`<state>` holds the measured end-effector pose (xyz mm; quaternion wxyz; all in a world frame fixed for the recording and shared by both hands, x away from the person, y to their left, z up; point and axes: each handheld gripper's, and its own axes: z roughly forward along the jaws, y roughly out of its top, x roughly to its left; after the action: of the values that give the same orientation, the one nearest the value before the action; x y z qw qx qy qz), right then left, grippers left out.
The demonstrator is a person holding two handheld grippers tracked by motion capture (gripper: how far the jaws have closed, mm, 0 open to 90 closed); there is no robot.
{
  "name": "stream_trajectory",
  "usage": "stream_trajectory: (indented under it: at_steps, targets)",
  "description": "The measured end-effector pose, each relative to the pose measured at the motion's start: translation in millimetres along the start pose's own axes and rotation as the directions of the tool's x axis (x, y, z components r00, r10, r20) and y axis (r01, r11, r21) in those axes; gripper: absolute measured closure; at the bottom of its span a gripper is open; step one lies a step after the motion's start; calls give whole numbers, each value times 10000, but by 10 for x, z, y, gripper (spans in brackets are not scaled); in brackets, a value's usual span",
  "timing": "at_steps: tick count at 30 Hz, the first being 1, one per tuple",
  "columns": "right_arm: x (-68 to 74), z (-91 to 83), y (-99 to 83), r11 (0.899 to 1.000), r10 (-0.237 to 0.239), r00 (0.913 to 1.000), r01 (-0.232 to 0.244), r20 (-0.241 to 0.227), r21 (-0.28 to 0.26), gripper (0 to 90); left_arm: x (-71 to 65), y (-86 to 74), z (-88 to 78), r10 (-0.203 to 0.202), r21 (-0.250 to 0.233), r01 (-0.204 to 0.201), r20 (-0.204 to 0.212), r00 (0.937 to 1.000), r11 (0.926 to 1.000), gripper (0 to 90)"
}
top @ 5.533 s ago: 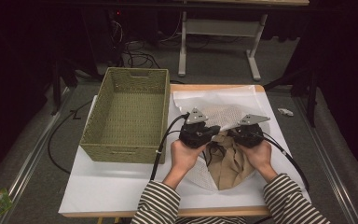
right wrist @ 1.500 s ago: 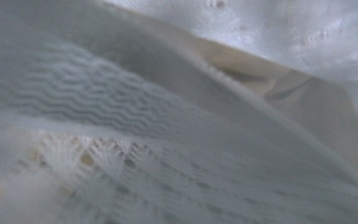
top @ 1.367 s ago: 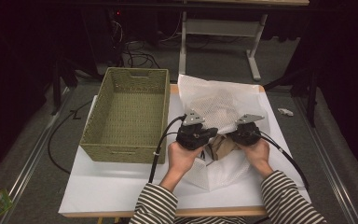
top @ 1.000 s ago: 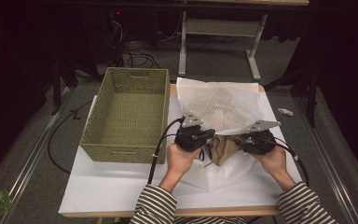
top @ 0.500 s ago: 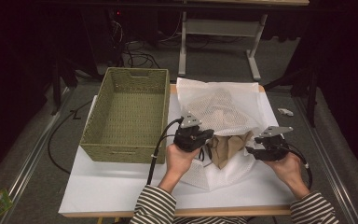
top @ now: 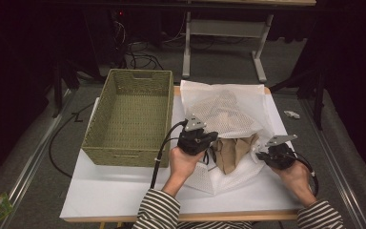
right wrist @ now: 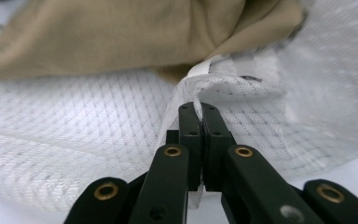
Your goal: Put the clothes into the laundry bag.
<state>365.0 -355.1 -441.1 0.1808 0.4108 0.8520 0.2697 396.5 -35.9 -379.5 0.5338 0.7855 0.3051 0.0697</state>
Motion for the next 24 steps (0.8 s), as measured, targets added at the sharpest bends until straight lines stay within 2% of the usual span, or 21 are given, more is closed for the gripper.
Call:
stream_trajectory:
  at_steps: [6, 12, 16, 19, 24]
  targets:
    - [5, -278, -129, 9972, 53, 9997, -36, 226, -743, 899, 18, 11, 5, -85, -65, 85, -45, 10000, 9999, 900]
    - [23, -430, -293, 9965, 158, 9993, -131, 328, -820, 898, 27, 39, -6, -51, -126, 49, -108, 9999, 9999, 900]
    - [77, -491, -383, 9972, 171, 9997, -160, 152, -732, 888, 44, 40, -27, -73, -127, 71, -183, 9998, 9999, 900]
    - [99, -506, -409, 9965, 165, 9999, -164, 4, -824, 797, 36, 45, -32, -71, -131, 69, -150, 9999, 9999, 900]
    - [96, -613, -283, 9871, 88, 9996, -45, 259, -1599, 658, 4, 62, -27, -13, -127, 12, -53, 10000, 9999, 900]
